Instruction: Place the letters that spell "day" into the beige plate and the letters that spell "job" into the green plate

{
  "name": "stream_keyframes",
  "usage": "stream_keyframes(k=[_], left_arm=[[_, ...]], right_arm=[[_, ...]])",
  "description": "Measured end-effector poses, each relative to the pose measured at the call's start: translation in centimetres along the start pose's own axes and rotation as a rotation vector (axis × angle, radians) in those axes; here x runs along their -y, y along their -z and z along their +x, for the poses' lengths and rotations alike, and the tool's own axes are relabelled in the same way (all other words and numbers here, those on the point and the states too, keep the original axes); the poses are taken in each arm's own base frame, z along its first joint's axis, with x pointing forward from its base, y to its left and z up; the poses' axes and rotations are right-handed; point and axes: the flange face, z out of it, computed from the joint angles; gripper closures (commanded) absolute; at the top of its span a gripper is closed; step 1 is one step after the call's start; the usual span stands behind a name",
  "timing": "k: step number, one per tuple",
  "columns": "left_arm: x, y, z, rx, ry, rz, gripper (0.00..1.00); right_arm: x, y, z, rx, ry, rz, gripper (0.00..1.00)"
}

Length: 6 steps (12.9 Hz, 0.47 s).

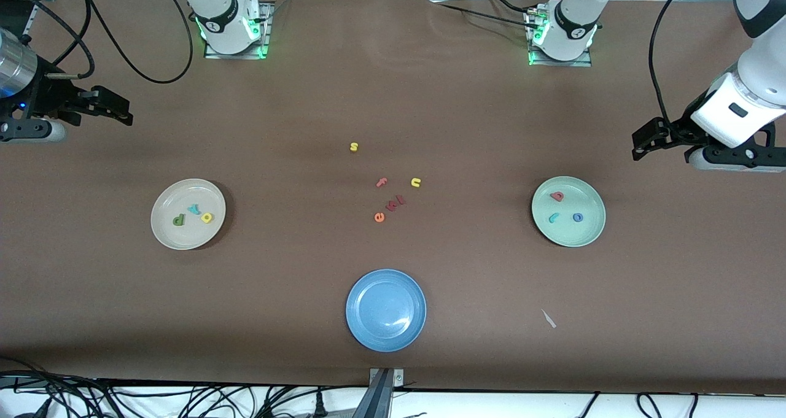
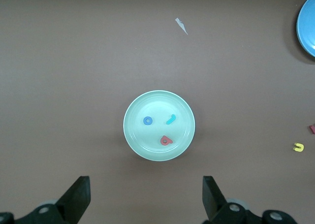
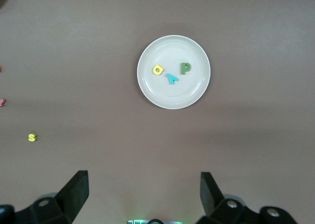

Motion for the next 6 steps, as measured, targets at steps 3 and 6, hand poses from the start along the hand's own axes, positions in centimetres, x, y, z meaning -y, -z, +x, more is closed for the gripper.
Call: stream_keyframes(k=[3,6], left_arm=[[0.05,-0.06,-0.06,0.006,0.001,0.0,0.0],[0.02,-0.16,-0.3,0.025,-0.002,0.001,0.0]], right_arm=[[0.09,0.0,0.04,0.0,0.002,0.0,0.0],[0.01,-0.02,0.06,0.0,0.0,0.0,0.0]])
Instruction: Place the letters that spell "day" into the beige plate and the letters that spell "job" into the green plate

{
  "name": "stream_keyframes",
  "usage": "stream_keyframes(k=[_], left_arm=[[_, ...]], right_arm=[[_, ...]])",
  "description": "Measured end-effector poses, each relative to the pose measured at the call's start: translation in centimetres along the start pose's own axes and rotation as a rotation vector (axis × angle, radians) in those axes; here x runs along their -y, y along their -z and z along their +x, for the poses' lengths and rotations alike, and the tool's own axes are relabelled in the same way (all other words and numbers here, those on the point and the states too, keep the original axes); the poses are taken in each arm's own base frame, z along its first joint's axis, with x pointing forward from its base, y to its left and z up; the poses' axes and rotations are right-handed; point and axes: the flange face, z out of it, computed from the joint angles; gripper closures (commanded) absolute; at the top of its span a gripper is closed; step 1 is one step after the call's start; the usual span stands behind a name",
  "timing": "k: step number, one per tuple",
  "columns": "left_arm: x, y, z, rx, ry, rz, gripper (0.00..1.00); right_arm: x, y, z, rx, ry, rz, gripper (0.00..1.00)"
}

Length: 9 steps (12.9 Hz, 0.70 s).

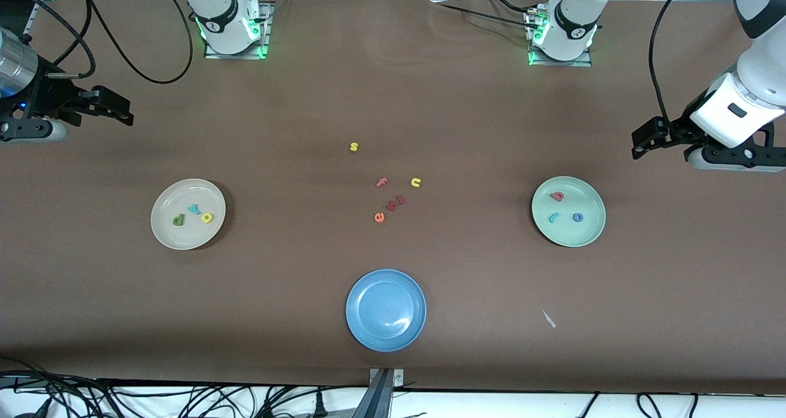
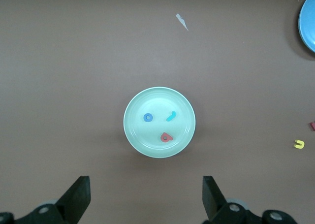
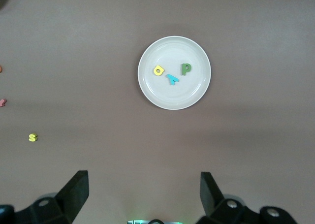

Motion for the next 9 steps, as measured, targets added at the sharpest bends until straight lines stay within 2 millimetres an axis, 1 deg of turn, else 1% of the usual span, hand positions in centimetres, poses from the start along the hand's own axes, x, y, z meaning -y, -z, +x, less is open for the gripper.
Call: stream_keyframes(k=[3,9], left_arm=[[0.01,-0.1,-0.76,0.049,-0.027,0.002,0.0],[0.02,0.34,-1.05,0.057,-0.035,0.002,0.0]], right_arm=[[-0.43,-0.17,0.1,0.003,-0.008,0.0,0.0],[-0.69,-0.4,0.24,0.008,-0.013,-0.001,0.0]])
